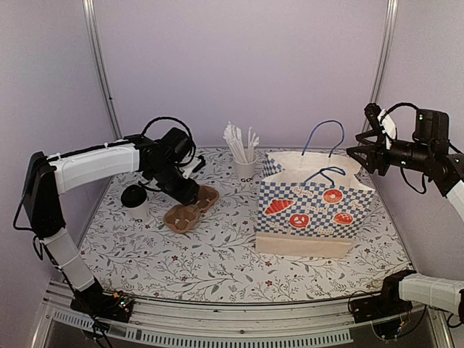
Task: Pack the takeout coffee
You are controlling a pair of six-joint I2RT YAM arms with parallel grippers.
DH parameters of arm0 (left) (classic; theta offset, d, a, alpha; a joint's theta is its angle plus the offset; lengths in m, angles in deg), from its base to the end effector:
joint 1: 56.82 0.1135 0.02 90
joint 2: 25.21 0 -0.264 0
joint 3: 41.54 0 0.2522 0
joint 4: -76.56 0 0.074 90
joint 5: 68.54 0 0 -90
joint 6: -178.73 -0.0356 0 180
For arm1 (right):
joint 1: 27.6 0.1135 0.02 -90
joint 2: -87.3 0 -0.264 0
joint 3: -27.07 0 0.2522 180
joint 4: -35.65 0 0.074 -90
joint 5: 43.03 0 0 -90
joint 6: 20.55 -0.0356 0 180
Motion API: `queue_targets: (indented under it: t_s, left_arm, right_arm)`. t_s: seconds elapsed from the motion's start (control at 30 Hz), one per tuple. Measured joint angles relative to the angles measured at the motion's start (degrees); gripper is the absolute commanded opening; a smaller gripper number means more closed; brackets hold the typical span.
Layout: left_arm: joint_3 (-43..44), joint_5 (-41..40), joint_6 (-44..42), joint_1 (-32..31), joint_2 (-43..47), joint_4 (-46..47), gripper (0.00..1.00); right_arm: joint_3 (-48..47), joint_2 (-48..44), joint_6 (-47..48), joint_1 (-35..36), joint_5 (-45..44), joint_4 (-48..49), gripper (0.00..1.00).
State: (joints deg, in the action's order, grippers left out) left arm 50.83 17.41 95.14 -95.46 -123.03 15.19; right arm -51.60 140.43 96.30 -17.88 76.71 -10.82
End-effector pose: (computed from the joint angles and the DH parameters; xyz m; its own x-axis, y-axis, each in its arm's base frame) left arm 0.2750 -0.2166 0.2504 -0.7807 0.4815 -0.3984 0.5172 0.8556 0.0206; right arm 0.1815 0.0490 0.3960 -0.0417 -0.4050 -0.9134 -0.6973 0.6665 -0.2638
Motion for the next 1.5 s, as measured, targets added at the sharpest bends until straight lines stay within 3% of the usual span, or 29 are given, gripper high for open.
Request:
queue_targets:
  t_s: [0.27, 0.43, 1.13, 1.5]
  left_arm:
    - [3.9, 3.1, -4.3, 5.8, -7.4, 2.8, 0.58]
    - [3.9, 3.1, -5.3, 5.9, -11.9, 2.8, 0.58]
    - [4.4, 3.2, -5.5, 5.8, -16.0, 4.5, 0.46]
    - [5.4, 3.1, -4.6, 4.9, -17.1, 5.0, 0.34]
  right_arm:
    - [0.1, 0.3, 0.0, -0.5, 0.4, 0.3, 0.57]
    - [0.8, 0.3, 0.1, -0.5, 0.6, 0.7, 0.57]
    - [2.5, 0.3, 0.3, -0.5, 0.8, 1.2, 0.57]
    - [3.3, 0.3, 0.4, -0.5, 0.9, 1.6, 0.57]
